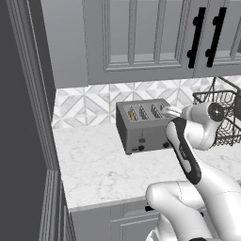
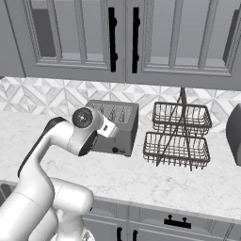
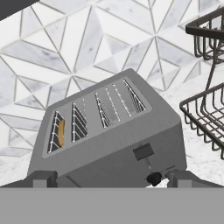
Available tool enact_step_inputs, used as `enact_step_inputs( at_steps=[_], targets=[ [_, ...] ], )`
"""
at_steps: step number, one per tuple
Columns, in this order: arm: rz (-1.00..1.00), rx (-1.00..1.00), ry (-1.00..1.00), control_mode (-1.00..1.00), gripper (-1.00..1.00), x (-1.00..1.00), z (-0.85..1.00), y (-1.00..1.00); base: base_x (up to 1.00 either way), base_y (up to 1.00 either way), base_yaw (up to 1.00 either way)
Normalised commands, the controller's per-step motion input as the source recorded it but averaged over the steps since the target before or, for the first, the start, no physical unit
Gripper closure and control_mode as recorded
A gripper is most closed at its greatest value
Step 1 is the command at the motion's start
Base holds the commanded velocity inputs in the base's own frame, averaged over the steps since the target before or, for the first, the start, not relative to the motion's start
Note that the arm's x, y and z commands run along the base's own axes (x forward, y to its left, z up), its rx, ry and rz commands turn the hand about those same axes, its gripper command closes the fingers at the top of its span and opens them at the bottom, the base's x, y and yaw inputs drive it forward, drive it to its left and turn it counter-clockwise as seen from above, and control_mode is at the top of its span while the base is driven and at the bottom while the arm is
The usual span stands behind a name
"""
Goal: Start the toaster. Once the lever pops up, take the bread to the plate on the dining counter.
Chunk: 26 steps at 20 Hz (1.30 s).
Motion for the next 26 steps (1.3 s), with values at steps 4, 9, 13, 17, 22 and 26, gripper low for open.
enact_step_inputs(
  at_steps=[4, 9, 13, 17, 22, 26],
  targets=[
    [0.00, 0.00, 0.00, -1.00, -1.00, 0.00, 0.00, 0.00, 0.00, 0.00, 0.00],
    [0.00, 0.00, 0.00, -1.00, -1.00, 0.00, 0.00, 0.00, 0.00, 0.00, 0.00],
    [0.00, 0.00, 0.00, -1.00, -1.00, 0.00, 0.00, 0.00, 0.00, 0.00, 0.00],
    [0.00, 0.00, 0.00, -1.00, -1.00, 0.00, 0.00, 0.00, 0.00, 0.00, 0.00],
    [0.00, 0.00, 0.00, -1.00, -1.00, 0.00, 0.00, 0.00, 0.00, 0.00, 0.00],
    [0.00, 0.00, 0.00, -1.00, -1.00, 0.00, 0.00, 0.00, 0.00, 0.00, 0.00]
  ],
)
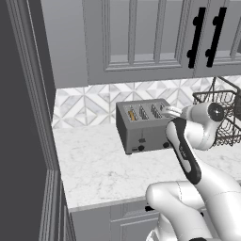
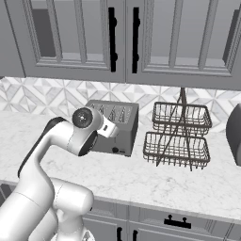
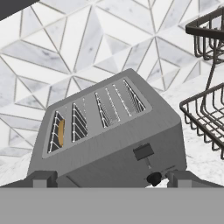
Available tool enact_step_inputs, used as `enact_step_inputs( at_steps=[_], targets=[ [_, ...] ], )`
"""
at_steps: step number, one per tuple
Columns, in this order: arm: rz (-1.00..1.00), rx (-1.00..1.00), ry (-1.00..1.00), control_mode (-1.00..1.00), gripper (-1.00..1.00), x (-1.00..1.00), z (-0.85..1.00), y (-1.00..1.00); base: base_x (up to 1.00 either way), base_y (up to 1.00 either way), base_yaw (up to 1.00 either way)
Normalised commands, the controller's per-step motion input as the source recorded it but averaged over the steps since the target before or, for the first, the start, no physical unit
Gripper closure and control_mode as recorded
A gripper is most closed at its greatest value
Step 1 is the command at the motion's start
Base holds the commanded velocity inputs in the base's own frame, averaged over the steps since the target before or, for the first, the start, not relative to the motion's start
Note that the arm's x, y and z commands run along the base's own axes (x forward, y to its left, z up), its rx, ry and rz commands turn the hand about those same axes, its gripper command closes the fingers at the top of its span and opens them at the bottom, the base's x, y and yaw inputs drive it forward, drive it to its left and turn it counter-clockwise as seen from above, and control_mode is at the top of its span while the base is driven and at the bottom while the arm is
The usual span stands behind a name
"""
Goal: Start the toaster. Once the lever pops up, take the bread to the plate on the dining counter.
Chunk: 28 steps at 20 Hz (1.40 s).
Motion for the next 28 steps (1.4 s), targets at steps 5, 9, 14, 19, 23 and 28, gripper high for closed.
enact_step_inputs(
  at_steps=[5, 9, 14, 19, 23, 28],
  targets=[
    [0.00, 0.00, 0.00, -1.00, -1.00, 0.00, 0.00, 0.00, 0.00, 0.00, 0.00],
    [0.00, 0.00, 0.00, -1.00, -1.00, 0.00, 0.00, 0.00, 0.00, 0.00, 0.00],
    [0.00, 0.00, 0.00, -1.00, -1.00, 0.00, 0.00, 0.00, 0.00, 0.00, 0.00],
    [0.00, 0.00, 0.00, -1.00, -1.00, 0.00, 0.00, 0.00, 0.00, 0.00, 0.00],
    [0.00, 0.00, 0.00, -1.00, -1.00, 0.00, 0.00, 0.00, 0.00, 0.00, 0.00],
    [0.00, 0.00, 0.00, -1.00, -1.00, 0.00, 0.00, 0.00, 0.00, 0.00, 0.00]
  ],
)
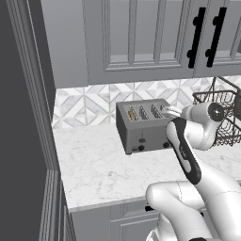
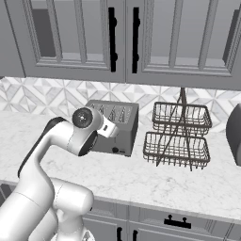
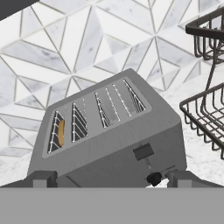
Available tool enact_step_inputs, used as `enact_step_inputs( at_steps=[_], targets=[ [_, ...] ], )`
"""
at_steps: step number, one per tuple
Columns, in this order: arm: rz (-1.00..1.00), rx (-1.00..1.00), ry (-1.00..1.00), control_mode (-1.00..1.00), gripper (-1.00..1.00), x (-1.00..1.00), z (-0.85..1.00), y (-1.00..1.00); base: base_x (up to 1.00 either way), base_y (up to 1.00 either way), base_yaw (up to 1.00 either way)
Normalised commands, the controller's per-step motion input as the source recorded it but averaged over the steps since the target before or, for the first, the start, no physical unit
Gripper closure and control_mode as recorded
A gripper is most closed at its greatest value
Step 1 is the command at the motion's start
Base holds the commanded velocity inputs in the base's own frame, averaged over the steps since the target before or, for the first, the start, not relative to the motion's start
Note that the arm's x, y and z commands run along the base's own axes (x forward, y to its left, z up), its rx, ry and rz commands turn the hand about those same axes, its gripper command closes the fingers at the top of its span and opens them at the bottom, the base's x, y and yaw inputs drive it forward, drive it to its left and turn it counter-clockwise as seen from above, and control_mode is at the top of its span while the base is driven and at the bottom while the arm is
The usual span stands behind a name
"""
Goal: Start the toaster. Once the lever pops up, take the bread to the plate on the dining counter.
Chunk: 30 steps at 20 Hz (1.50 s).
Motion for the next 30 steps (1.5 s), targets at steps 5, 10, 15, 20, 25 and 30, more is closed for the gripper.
enact_step_inputs(
  at_steps=[5, 10, 15, 20, 25, 30],
  targets=[
    [0.00, 0.00, 0.00, -1.00, -1.00, 0.00, 0.00, 0.00, 0.00, 0.00, 0.00],
    [0.00, 0.00, 0.00, -1.00, -1.00, 0.00, 0.00, 0.00, 0.00, 0.00, 0.00],
    [0.00, 0.00, 0.00, -1.00, -1.00, 0.00, 0.00, 0.00, 0.00, 0.00, 0.00],
    [0.00, 0.00, 0.00, -1.00, -1.00, 0.00, 0.00, 0.00, 0.00, 0.00, 0.00],
    [0.00, 0.00, 0.00, -1.00, -1.00, 0.00, 0.00, 0.00, 0.00, 0.00, 0.00],
    [0.00, 0.00, 0.00, -1.00, -1.00, 0.00, 0.00, 0.00, 0.00, 0.00, 0.00]
  ],
)
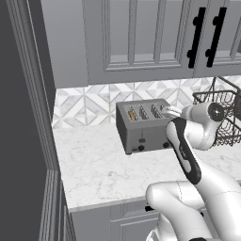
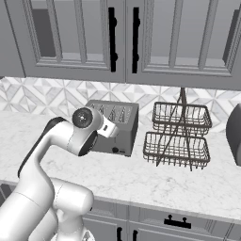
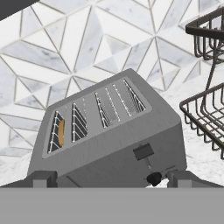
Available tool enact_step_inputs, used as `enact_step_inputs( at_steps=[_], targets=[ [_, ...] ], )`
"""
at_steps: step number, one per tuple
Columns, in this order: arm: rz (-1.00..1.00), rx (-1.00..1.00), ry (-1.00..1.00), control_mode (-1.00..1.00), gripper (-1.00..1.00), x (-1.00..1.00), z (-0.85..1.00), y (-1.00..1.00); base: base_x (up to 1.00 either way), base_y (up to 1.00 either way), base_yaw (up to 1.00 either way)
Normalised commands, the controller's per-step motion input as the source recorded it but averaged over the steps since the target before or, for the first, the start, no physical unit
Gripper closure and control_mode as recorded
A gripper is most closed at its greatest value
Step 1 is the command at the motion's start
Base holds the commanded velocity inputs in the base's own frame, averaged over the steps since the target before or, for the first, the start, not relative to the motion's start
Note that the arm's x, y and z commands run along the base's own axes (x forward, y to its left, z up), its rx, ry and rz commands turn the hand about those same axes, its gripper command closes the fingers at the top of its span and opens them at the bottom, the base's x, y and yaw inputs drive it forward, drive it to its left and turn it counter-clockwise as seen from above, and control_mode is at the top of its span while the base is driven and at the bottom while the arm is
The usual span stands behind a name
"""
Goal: Start the toaster. Once the lever pops up, take the bread to the plate on the dining counter.
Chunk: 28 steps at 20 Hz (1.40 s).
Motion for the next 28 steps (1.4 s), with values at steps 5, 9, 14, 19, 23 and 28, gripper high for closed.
enact_step_inputs(
  at_steps=[5, 9, 14, 19, 23, 28],
  targets=[
    [0.00, 0.00, 0.00, -1.00, -1.00, 0.00, 0.00, 0.00, 0.00, 0.00, 0.00],
    [0.00, 0.00, 0.00, -1.00, -1.00, 0.00, 0.00, 0.00, 0.00, 0.00, 0.00],
    [0.00, 0.00, 0.00, -1.00, -1.00, 0.00, 0.00, 0.00, 0.00, 0.00, 0.00],
    [0.00, 0.00, 0.00, -1.00, -1.00, 0.00, 0.00, 0.00, 0.00, 0.00, 0.00],
    [0.00, 0.00, 0.00, -1.00, -1.00, 0.00, 0.00, 0.00, 0.00, 0.00, 0.00],
    [0.00, 0.00, 0.00, -1.00, -1.00, 0.00, 0.00, 0.00, 0.00, 0.00, 0.00]
  ],
)
